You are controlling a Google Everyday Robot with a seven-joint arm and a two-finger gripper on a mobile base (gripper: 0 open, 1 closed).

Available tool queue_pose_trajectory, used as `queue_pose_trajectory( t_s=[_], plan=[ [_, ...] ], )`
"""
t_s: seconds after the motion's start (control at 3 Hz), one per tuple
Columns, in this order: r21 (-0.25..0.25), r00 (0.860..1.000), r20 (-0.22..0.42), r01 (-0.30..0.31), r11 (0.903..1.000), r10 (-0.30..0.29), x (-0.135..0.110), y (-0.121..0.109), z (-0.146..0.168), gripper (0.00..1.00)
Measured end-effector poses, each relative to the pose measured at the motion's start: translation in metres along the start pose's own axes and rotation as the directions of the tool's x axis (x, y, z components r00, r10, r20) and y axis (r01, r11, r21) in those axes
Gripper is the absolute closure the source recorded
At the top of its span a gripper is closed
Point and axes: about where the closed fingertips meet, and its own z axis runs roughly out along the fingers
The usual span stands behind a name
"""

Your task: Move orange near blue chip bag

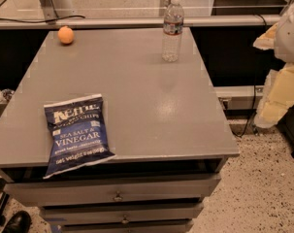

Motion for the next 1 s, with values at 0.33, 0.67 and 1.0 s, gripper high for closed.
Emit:
queue_pose_trajectory(
  t_s=[0.33,0.67,1.0],
  plan=[
    [0.0,1.0,0.0,0.0,1.0,0.0,0.0,0.0,0.0,0.0],
    [0.007,0.997,0.075,-0.004,1.0,0.004,-0.016,-0.002,0.01,0.0],
    [-0.017,0.977,0.211,0.014,0.9998,-0.01,-0.06,-0.009,0.032,0.0]
  ],
)
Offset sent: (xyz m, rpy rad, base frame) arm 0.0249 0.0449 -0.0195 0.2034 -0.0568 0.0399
